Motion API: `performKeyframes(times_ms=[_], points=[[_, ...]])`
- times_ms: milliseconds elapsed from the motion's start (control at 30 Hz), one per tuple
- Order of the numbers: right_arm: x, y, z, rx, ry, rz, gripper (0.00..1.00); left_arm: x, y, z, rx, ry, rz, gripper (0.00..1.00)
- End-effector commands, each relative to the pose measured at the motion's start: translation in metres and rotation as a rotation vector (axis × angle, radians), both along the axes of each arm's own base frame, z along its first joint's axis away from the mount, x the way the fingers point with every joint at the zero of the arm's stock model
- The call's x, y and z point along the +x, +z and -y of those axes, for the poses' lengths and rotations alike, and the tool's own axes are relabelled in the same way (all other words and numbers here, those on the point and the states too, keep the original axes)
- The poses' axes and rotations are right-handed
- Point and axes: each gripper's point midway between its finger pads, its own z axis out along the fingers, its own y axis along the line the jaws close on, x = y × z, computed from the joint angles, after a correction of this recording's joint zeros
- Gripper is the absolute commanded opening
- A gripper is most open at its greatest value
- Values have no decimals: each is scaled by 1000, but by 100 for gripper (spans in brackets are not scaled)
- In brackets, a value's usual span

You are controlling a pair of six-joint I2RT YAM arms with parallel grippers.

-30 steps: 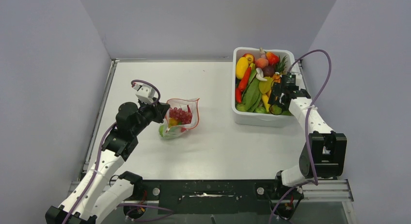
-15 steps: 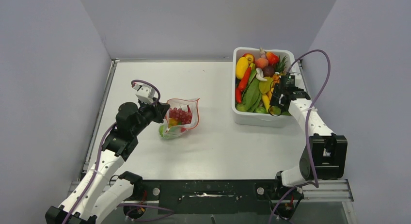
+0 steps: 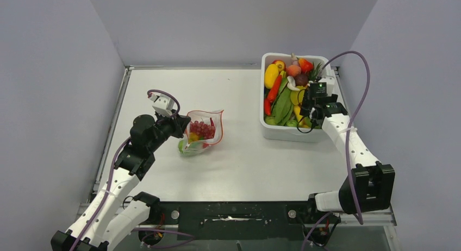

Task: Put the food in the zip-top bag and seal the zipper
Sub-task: Pick up the fake vegetable from the bin, then place the fake vegetable in the zipper food storage bag.

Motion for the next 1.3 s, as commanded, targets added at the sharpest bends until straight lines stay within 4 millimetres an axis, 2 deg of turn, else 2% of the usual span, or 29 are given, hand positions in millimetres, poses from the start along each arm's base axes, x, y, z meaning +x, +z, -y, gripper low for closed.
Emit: performKeyframes(times_ms=[0,167,300,433,533,633,800,1000,1267], points=[[7,59,-13,-24,13,161,52,6,21,0,-18,3,82,0],[5,90,-35,-31,63,240,52,6,21,0,-21,1,82,0],[4,117,-69,15,158,318,52,6,21,0,-22,1,86,0],[1,142,-116,106,305,391,52,6,22,0,-29,2,90,0],[-5,154,-162,236,471,446,52,5,24,1,-40,-2,94,0],[-16,170,-204,339,627,532,52,5,26,2,-46,-4,100,0],[-39,189,-257,498,815,615,52,5,27,4,-56,-12,99,0],[-64,197,-308,641,965,646,52,3,37,8,-87,-28,114,0],[-75,186,-358,744,1059,601,52,-1,44,11,-117,-46,122,0]])
